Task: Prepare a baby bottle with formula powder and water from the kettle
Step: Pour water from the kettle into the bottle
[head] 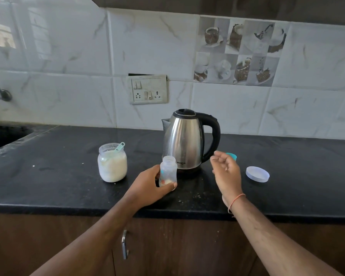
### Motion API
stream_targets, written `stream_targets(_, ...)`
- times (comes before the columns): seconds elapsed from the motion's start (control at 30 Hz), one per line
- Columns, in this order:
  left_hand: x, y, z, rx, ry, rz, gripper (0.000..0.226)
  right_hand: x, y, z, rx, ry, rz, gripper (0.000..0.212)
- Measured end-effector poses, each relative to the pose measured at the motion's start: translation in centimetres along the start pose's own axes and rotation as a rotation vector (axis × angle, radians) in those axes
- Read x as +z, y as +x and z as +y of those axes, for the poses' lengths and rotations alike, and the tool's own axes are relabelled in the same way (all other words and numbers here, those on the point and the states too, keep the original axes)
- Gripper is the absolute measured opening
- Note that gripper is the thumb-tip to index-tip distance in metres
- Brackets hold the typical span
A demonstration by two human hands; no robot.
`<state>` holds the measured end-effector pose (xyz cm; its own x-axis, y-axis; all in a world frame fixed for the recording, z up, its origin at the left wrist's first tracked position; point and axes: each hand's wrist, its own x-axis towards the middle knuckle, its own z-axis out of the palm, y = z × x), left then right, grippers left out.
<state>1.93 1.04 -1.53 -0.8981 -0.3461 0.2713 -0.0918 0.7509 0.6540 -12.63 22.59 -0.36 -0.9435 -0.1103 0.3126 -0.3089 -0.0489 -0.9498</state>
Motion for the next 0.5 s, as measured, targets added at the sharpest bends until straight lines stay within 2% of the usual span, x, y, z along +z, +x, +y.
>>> stream_targets(0.1,0.1,0.0,-0.2,0.003,-0.002,0.029,0.045,-0.6,3.1,-1.6,-0.045,0.017,0.128,0.021)
stream_targets(0.17,0.2,0.0,-0.3,0.011,0.0,0.043,0.043,-0.7,5.1,-3.2,-0.07,0.027,0.144,0.023)
stream_targets(0.33,0.2,0.1,-0.6,-0.001,-0.007,0.052,0.041,0.3,9.1,-6.0,-0.034,-0.118,0.023,0.029)
stream_targets(0.43,0.1,0.1,-0.7,-0.01,-0.016,0.045,0.044,1.0,10.3,-6.0,0.066,-0.171,-0.086,0.052)
stream_targets(0.5,0.1,0.1,-0.7,-0.012,-0.025,0.038,0.046,1.4,10.6,-5.4,0.133,-0.113,-0.157,0.056)
